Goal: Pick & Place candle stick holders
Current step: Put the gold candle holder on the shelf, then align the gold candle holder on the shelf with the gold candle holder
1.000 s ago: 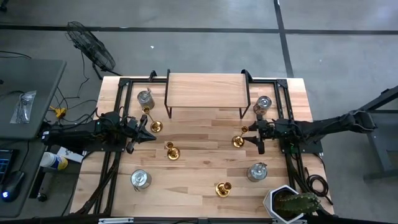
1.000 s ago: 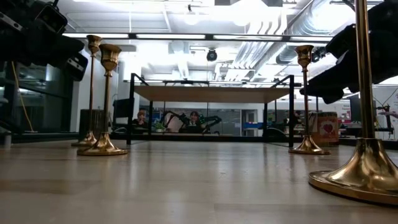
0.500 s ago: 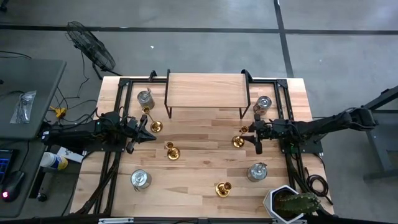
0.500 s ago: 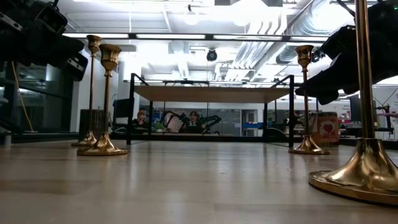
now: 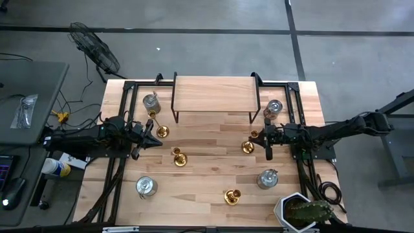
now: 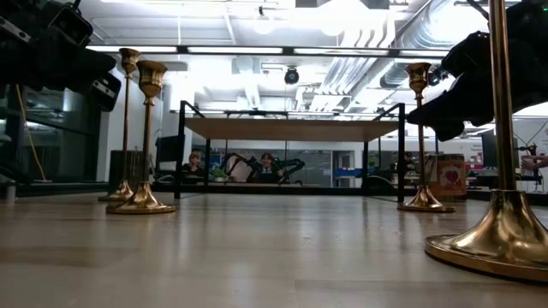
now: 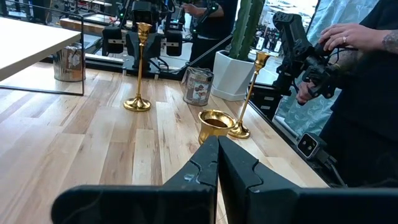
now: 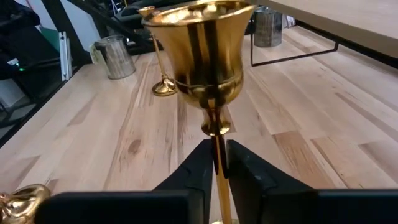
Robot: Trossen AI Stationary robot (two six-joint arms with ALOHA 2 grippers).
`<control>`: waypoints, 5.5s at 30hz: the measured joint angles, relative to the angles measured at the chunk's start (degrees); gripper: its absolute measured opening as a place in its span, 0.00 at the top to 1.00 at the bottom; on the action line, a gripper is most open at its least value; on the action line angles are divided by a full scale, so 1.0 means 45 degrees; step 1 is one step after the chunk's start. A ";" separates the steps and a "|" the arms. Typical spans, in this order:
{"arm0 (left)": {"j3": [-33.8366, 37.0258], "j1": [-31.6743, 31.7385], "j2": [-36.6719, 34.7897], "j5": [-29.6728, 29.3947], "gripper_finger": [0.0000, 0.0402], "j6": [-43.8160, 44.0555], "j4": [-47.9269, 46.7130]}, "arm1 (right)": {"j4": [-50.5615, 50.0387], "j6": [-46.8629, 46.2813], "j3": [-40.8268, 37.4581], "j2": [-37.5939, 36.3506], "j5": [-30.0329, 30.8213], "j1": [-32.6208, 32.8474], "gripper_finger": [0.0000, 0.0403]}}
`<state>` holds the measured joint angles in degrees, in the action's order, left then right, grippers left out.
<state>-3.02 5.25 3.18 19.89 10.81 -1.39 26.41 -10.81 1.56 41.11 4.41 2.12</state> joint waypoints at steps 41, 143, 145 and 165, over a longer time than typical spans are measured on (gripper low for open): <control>-0.0002 0.0002 -0.0004 -0.0002 1.00 -0.0004 0.0000 | -0.5144 -0.0527 0.7839 0.2790 0.2186 -0.0911 0.98; -0.0001 -0.0001 -0.0002 -0.0003 1.00 -0.0003 0.0000 | -0.6915 0.0068 1.2114 0.7579 0.2941 -0.8969 0.87; 0.0000 0.0002 0.0000 -0.0003 1.00 -0.0004 0.0000 | -0.7009 0.0068 1.2104 0.7594 0.2941 -0.8974 0.84; 0.0001 -0.0001 0.0000 -0.0003 1.00 0.0000 0.0000 | -0.8324 -0.0646 1.2114 0.6417 0.2985 -0.8216 0.37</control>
<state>-3.02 5.24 3.18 19.88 10.81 -1.39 -11.04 -13.72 56.08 69.99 17.85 -34.85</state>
